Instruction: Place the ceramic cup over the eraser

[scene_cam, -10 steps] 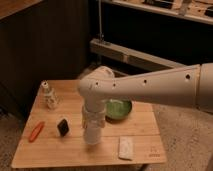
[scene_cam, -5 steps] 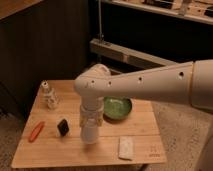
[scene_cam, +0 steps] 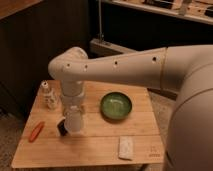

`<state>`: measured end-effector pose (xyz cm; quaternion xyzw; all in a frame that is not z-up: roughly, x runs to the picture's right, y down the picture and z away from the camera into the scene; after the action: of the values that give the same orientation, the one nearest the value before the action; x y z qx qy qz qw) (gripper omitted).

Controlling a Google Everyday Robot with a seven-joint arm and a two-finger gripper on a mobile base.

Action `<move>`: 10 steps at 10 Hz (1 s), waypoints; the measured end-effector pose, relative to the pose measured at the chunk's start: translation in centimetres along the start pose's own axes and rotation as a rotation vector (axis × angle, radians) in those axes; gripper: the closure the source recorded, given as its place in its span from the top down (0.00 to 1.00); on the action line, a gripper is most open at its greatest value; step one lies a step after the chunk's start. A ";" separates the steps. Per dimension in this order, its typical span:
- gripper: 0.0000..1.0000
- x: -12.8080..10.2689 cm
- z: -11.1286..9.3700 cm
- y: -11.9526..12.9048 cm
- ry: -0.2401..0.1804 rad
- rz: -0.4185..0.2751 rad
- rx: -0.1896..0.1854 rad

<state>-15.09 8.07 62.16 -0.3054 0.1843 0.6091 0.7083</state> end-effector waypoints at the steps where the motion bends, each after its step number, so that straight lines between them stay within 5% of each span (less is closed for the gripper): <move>1: 0.00 -0.3 -0.5 0.5 0.001 -0.008 0.004; 4: 0.00 -0.9 -0.8 0.7 0.004 -0.018 0.008; 10: 0.00 -1.5 0.5 2.8 0.028 -0.050 -0.041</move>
<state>-18.18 7.46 62.94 -0.3329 0.1739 0.5905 0.7143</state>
